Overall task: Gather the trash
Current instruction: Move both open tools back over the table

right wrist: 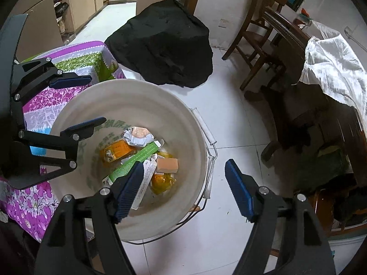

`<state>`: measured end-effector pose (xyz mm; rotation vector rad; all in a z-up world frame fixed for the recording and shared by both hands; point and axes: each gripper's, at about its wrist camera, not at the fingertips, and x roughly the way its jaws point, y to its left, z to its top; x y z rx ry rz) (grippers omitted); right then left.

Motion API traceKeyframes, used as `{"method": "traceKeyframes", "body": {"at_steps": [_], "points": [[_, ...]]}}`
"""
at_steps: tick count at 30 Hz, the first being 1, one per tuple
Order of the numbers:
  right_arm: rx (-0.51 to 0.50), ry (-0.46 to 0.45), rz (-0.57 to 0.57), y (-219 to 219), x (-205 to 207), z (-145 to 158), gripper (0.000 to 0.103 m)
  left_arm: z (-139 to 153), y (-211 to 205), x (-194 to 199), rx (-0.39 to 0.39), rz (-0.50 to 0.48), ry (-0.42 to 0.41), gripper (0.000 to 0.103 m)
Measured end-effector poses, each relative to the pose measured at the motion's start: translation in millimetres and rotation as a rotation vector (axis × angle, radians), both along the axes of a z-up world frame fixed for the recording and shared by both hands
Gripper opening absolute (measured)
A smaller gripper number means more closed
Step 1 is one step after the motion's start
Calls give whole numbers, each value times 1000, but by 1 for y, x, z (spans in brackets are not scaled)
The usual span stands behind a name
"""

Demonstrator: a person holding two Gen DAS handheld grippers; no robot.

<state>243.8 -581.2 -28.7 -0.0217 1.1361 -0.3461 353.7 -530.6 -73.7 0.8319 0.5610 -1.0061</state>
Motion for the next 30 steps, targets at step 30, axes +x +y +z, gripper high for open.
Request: {"method": "traceKeyframes", "body": {"at_steps": [30], "points": [[-60, -394, -10, 95, -39, 15, 70, -6, 155, -28, -137, 266, -22, 67]]}}
